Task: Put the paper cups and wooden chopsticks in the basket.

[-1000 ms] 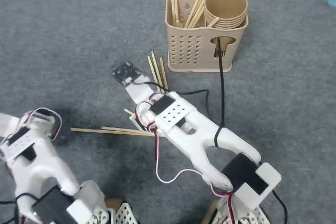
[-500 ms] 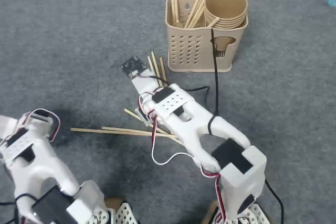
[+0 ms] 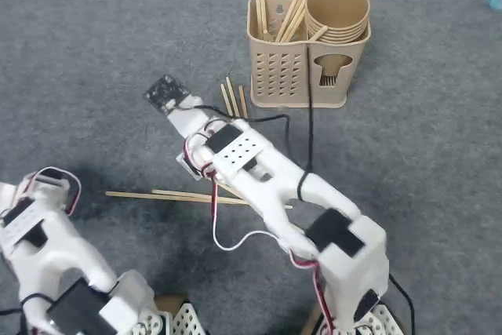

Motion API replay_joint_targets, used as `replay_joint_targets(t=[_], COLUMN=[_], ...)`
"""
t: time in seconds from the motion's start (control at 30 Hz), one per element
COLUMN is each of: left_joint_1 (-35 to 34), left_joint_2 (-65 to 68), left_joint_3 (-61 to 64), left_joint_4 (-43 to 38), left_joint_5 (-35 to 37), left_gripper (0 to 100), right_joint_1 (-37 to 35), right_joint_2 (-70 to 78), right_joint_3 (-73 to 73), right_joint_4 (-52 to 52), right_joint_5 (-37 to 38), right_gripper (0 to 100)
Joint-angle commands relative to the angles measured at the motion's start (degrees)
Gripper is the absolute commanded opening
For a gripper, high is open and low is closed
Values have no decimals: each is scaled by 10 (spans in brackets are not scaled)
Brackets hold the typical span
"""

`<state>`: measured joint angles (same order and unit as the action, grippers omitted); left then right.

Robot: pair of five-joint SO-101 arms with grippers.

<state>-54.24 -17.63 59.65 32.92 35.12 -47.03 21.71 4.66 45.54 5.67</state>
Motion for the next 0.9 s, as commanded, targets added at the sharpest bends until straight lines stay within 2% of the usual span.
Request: replay_joint_targets(t=[0.0,0.3,0.53,0.87], left_joint_1=[-3,-3,-3,-2], left_joint_2=[-21,-19,-19,-19], left_joint_3=[-1,-1,-1,-1], left_joint_4=[-15,-15,-15,-14], left_joint_5=[-2,-2,-2,-2], left_gripper=[272,272,272,272], right_joint_1=[-9,-25,-29,-45], right_joint_2=[23,71,11,-17], right_joint_3=[-55,-71,-98,-76], right_joint_4=[6,7,131,145], right_joint_5=[35,53,49,48], right_gripper=[155,155,155,154])
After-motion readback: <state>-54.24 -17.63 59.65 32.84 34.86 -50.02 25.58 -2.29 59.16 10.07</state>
